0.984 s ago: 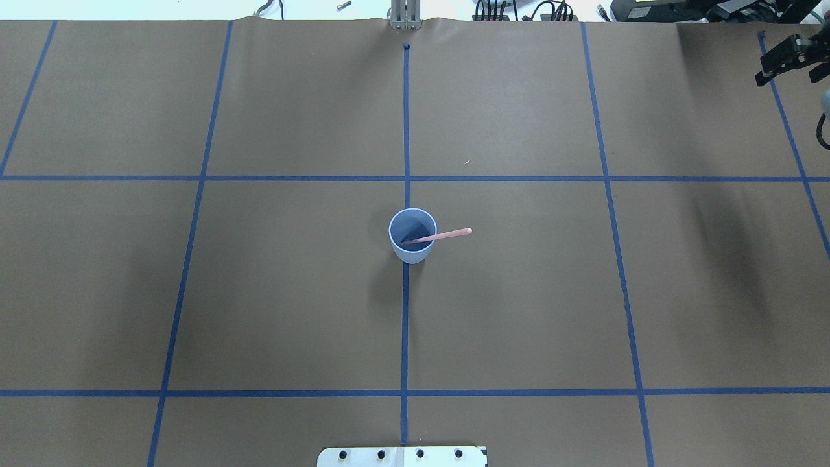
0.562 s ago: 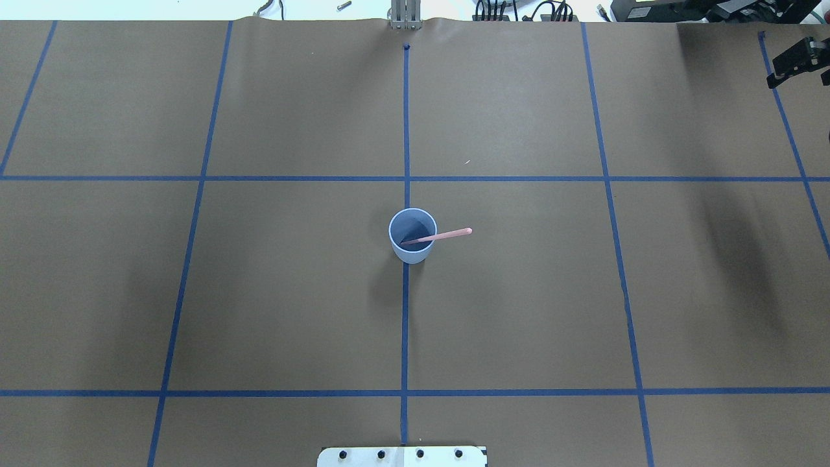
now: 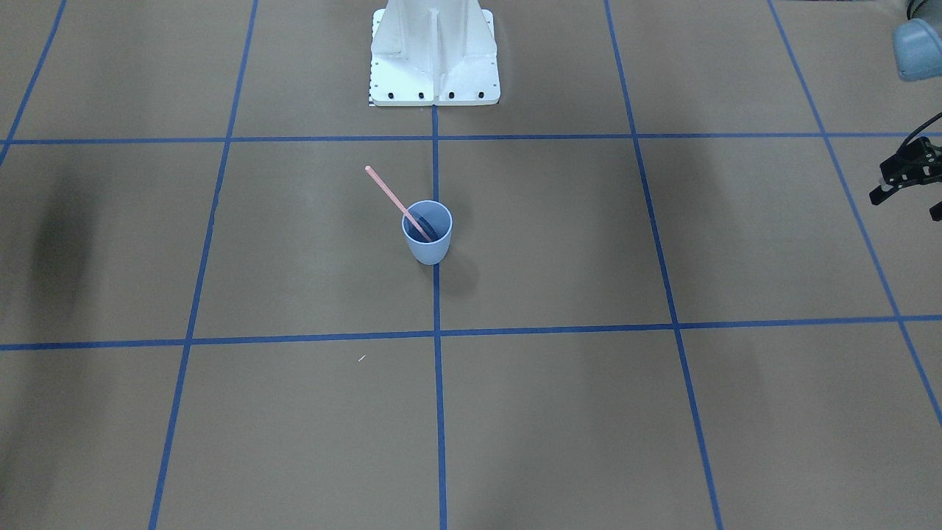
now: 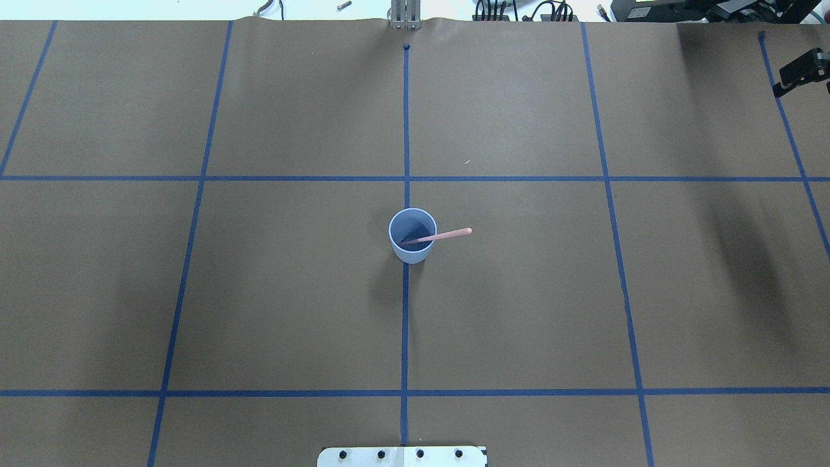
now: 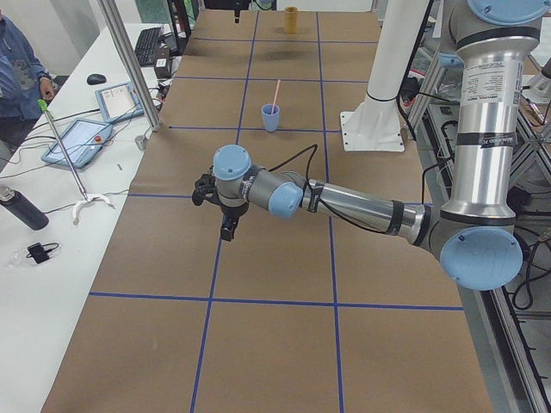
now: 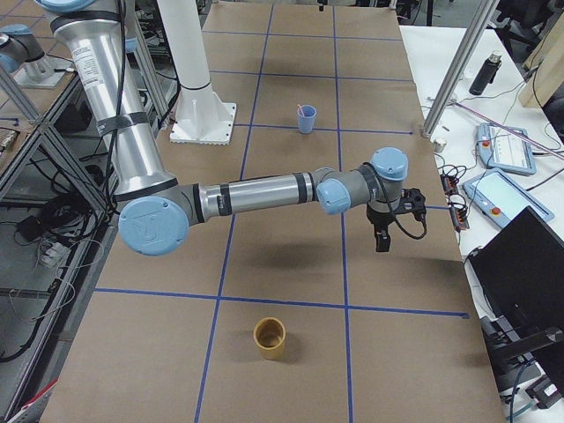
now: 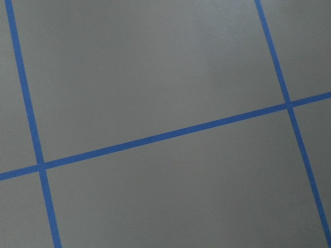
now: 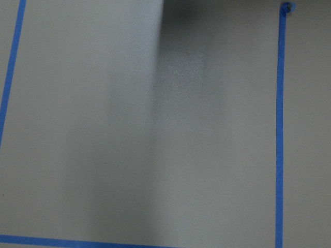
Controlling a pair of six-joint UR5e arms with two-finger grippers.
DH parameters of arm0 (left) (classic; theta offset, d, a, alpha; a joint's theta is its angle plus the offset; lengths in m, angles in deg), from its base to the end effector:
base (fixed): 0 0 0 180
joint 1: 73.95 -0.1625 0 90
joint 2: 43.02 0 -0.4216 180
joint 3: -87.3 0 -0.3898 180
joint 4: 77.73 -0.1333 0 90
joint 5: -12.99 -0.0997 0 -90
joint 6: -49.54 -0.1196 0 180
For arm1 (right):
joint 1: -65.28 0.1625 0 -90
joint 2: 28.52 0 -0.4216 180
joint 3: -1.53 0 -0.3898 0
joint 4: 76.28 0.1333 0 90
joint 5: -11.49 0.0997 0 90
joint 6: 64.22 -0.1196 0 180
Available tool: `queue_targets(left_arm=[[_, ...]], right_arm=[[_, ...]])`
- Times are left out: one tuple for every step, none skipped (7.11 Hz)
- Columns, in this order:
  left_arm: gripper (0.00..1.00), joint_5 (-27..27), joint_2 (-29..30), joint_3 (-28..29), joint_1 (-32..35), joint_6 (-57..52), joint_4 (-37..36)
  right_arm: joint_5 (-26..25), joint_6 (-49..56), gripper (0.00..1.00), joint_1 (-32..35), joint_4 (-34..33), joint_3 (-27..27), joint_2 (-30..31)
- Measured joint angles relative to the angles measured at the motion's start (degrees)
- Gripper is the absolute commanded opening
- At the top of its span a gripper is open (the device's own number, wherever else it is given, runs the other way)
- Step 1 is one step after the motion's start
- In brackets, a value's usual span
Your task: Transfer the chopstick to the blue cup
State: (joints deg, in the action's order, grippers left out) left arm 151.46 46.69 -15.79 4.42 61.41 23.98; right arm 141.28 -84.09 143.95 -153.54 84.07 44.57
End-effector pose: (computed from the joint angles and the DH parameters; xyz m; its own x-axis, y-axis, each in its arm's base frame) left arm 0.0582 -0.5001 0.5285 0.6120 0.2452 -0.7519 -0.0588 0.9622 0.2659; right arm -0.0689 -0.6330 0.5493 0.7257 -0.0563 0.6857 -0.0689 0.9857 0.1538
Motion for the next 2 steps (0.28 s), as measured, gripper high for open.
queue_targets(left_arm=[[0.98, -0.9, -0.11, -0.19, -0.02, 0.1, 0.01], [0.98, -1.87, 0.05, -0.16, -0.12, 0.08, 0.02]], right_arm=[[0.07, 0.02, 1.0, 0.02, 0.03, 0.23, 0.14], [0.19, 0.04, 1.0, 0.05, 0.04, 1.3, 0.91]])
